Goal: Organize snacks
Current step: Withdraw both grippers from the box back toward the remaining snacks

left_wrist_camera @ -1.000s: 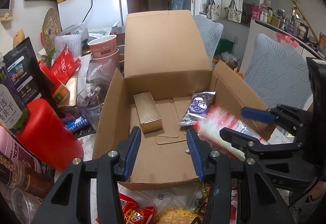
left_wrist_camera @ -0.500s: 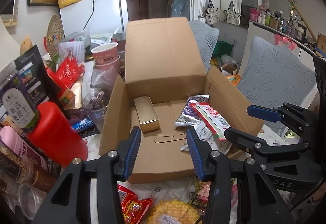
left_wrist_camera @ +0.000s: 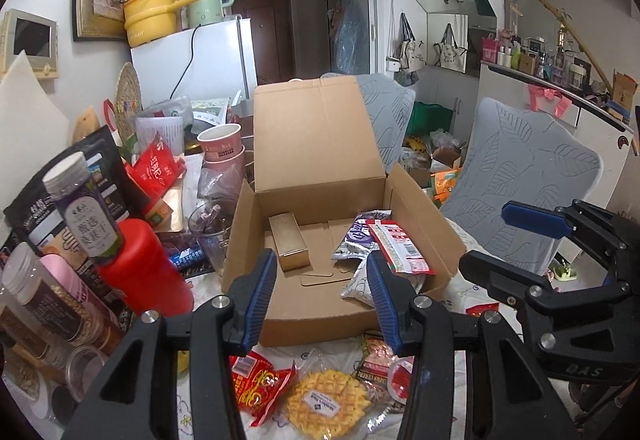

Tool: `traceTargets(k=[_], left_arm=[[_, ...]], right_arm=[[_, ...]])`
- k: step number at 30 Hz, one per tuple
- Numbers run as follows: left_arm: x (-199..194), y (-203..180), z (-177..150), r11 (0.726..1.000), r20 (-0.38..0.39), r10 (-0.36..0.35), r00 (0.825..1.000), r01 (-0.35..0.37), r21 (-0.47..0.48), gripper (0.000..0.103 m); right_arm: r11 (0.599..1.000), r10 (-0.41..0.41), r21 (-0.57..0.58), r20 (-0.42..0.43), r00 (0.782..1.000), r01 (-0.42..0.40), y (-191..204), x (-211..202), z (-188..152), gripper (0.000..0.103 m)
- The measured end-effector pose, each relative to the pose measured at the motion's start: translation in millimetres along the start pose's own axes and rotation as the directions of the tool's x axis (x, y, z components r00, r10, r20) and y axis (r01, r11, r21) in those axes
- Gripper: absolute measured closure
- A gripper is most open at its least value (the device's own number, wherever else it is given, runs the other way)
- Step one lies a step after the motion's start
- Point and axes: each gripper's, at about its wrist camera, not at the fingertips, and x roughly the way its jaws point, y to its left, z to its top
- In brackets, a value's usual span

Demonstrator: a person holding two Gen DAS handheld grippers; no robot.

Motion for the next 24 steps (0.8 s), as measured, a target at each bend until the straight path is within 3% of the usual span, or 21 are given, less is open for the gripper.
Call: traceTargets(k=[8, 24], left_arm=[[-30.0, -5.7, -10.3, 1.0, 0.038, 0.012, 0.999, -0.012, 0.009, 0.031], [-60.9, -14.3, -52.6, 1.0, 0.005, -0.018, 1.0, 0.018, 0.003, 0.03]], right_arm=[[1.0, 0.007, -0.012, 0.031, 0.999, -0.007, 14.5, -30.8, -7.1, 0.029], [0.998, 0.05, 0.025, -0.002, 0.999, -0.05, 36.5, -55.9, -50.5, 0.026]])
